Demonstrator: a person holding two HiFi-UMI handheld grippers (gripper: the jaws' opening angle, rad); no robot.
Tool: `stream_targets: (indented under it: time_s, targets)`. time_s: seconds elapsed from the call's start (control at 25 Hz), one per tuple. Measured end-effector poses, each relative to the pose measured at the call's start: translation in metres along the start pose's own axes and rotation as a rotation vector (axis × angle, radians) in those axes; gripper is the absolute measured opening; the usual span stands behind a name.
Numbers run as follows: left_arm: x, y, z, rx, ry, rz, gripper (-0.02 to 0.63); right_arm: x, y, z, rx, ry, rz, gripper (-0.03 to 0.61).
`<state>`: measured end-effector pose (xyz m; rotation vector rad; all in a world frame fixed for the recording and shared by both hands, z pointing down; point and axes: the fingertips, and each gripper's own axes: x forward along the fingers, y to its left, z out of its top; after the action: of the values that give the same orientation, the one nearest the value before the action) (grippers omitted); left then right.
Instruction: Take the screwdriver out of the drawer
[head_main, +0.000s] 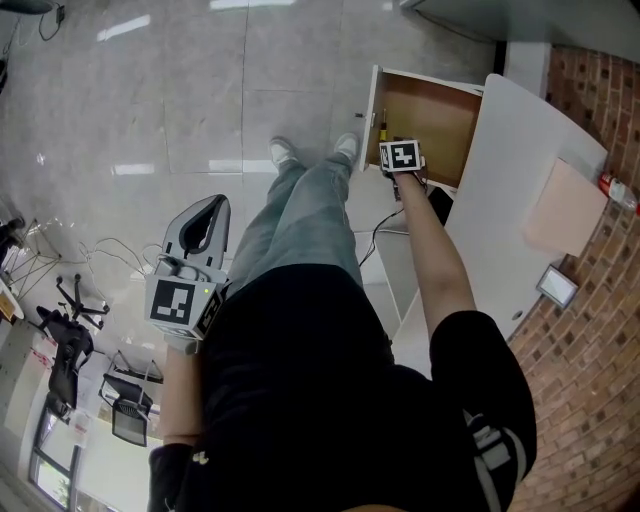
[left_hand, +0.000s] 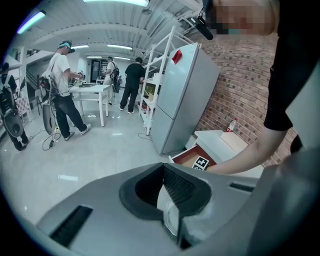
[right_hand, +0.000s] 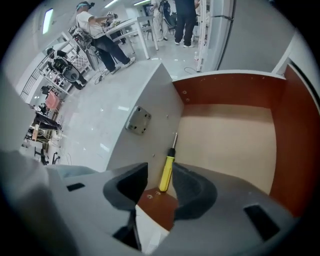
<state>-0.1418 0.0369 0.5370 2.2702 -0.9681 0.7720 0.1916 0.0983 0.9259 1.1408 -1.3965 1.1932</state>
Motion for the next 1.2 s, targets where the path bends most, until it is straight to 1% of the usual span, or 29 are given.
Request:
stream_targets:
  time_s: [0.12, 0.36, 0.56, 0.72, 0.88, 1.12, 1.2]
  targets:
    - [0.01, -0.002, -0.009, -0.024, 0.015, 0.0, 0.003, 0.019, -0.008, -0.002, -0.017, 0.048, 0.001, 0.161]
    - [0.024, -0.004, -0.03, -0.06, 0.058, 0.006, 0.003, 0.053, -0.018, -0.013, -0.016, 0.142, 0.024, 0.156]
    - [0.035, -0.003, -0.041, -0.078, 0.093, 0.04, 0.003, 0.081, -0.019, -0.025, 0.006, 0.216, 0.05, 0.158]
    - [0.037, -0.002, -0.045, -0.085, 0.095, 0.041, 0.003, 0.092, -0.022, -0.03, 0.028, 0.242, 0.047, 0.144]
    - [0.039, -0.001, -0.053, -0.107, 0.118, 0.064, 0.003, 0.094, -0.023, -0.028, 0.035, 0.27, 0.035, 0.135]
    - [0.045, -0.011, -0.058, -0.119, 0.109, 0.047, 0.003, 0.095, -0.021, -0.028, 0.035, 0.282, 0.053, 0.127]
    - [0.047, -0.014, -0.055, -0.118, 0.108, 0.046, 0.003, 0.095, -0.019, -0.028, 0.046, 0.271, 0.065, 0.092]
